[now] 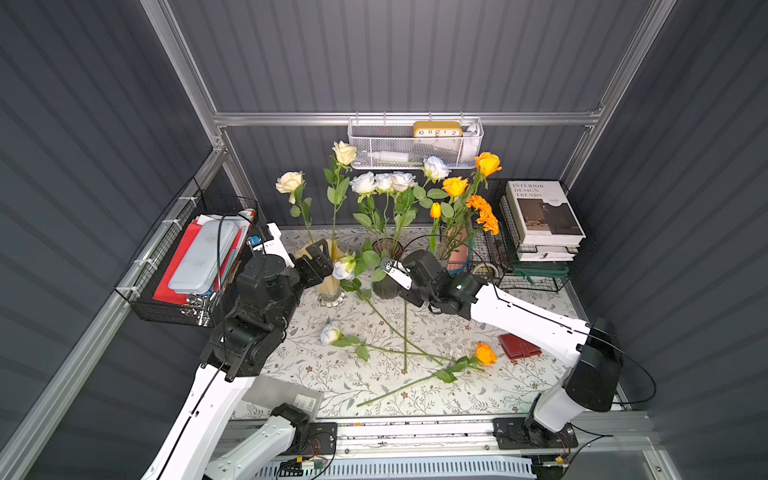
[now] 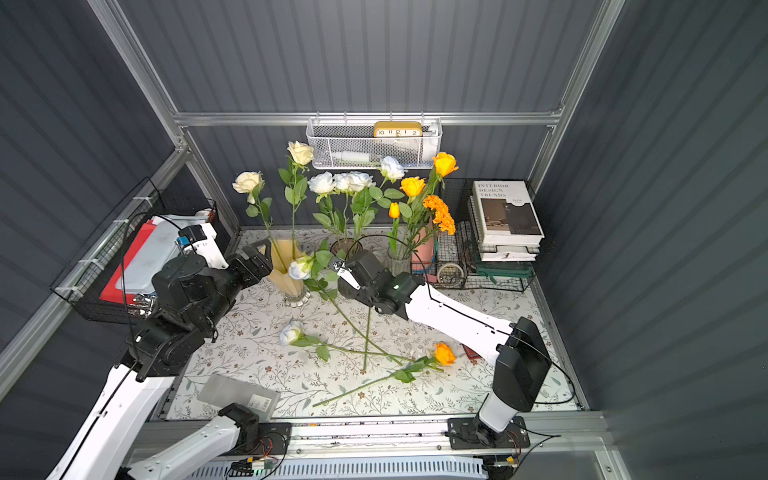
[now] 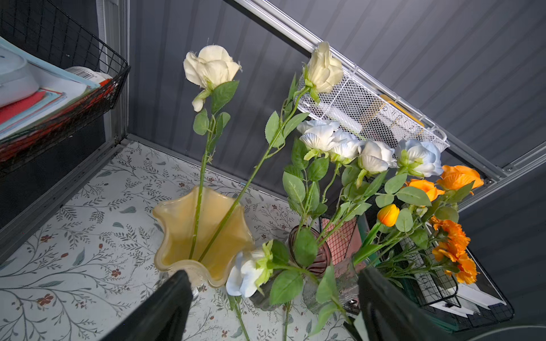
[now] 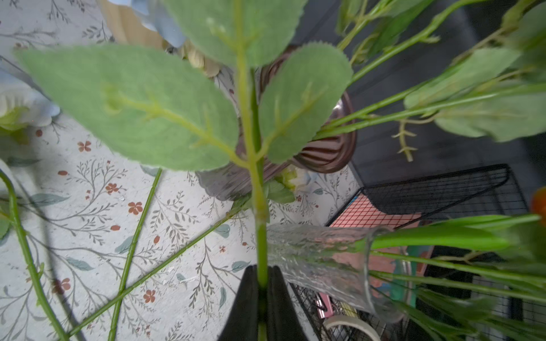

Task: Arrange the flowers in different vases according to their colors
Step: Pick up the flower at the center of the board, then insert the flower into the vase.

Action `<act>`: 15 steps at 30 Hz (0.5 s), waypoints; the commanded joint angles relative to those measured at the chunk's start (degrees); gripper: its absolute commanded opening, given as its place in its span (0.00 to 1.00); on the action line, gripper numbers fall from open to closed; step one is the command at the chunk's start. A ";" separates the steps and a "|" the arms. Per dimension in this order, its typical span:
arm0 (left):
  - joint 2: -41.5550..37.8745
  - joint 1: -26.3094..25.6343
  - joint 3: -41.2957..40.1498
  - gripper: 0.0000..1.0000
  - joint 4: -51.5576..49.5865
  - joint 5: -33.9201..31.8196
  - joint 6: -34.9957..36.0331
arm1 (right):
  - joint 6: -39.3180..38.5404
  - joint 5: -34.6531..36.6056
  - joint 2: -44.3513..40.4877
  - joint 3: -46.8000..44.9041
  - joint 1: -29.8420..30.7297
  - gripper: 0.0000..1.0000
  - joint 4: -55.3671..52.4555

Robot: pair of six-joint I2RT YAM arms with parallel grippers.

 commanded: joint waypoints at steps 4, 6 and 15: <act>0.33 0.27 -2.03 0.91 0.74 0.08 0.75 | -1.77 -0.46 -2.55 3.14 -2.34 0.00 3.94; 0.33 0.27 -2.75 0.91 1.29 0.25 0.73 | -2.34 -1.79 -4.16 3.08 -2.34 0.00 5.04; -3.53 0.30 -5.33 0.92 5.42 3.27 2.35 | 5.64 -13.04 -14.96 3.02 -2.25 0.00 12.72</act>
